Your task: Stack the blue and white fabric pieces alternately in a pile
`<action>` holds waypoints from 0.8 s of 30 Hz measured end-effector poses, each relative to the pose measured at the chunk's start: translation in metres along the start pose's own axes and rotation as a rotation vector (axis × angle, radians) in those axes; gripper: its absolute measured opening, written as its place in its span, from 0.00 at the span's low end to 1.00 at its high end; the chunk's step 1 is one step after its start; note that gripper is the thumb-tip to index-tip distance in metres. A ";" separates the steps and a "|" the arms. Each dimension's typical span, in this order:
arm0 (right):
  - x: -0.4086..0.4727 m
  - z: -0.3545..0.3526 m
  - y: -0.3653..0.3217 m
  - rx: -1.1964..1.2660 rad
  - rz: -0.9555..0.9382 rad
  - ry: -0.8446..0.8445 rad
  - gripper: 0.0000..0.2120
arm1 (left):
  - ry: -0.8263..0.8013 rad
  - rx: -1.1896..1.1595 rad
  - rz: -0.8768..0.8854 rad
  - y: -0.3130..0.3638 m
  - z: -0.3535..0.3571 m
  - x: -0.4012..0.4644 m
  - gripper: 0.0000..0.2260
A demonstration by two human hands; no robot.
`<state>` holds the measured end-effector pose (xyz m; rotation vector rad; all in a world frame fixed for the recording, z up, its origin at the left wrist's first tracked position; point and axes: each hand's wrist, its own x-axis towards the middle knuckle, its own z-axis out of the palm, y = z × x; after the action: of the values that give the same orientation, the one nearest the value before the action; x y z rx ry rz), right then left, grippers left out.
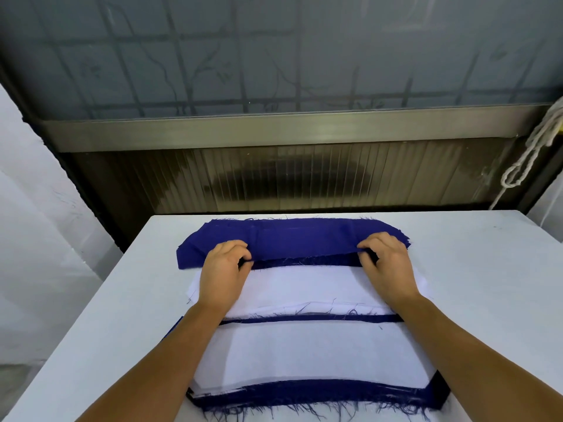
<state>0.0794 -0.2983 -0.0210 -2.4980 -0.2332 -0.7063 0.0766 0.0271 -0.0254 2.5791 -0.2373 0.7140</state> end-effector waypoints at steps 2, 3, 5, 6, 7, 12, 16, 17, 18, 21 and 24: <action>0.001 -0.013 -0.007 -0.019 -0.047 0.018 0.05 | -0.005 0.018 0.025 0.001 -0.014 0.001 0.05; 0.000 -0.020 -0.011 -0.032 -0.067 0.019 0.05 | -0.008 0.025 0.047 0.003 -0.023 0.002 0.05; -0.005 -0.038 -0.022 -0.057 -0.078 0.000 0.04 | -0.019 0.042 0.086 0.008 -0.044 -0.001 0.05; -0.009 -0.047 -0.027 -0.059 -0.066 -0.025 0.04 | -0.028 0.061 0.097 0.010 -0.055 -0.003 0.05; -0.014 -0.057 -0.032 -0.051 -0.047 -0.063 0.03 | -0.043 0.085 0.108 0.013 -0.067 -0.006 0.05; -0.045 -0.109 -0.044 0.170 0.068 -0.344 0.06 | -0.324 -0.022 0.086 0.014 -0.121 -0.021 0.04; -0.049 -0.120 -0.041 0.320 0.192 -0.668 0.08 | -0.700 -0.246 -0.003 0.015 -0.136 -0.025 0.08; -0.049 -0.117 -0.041 0.275 0.203 -0.702 0.07 | -0.761 -0.237 -0.009 0.015 -0.134 -0.026 0.08; -0.048 -0.113 -0.040 0.217 0.209 -0.709 0.06 | -0.792 -0.203 -0.012 0.016 -0.131 -0.027 0.08; -0.043 -0.107 -0.039 0.118 0.199 -0.591 0.06 | -0.708 -0.146 -0.049 0.020 -0.125 -0.027 0.08; -0.042 -0.113 -0.043 0.074 0.101 -0.308 0.06 | -0.378 -0.046 0.013 0.023 -0.127 -0.028 0.06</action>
<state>-0.0186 -0.3231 0.0577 -2.5182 -0.2360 -0.2644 -0.0102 0.0677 0.0660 2.6518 -0.3826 0.2144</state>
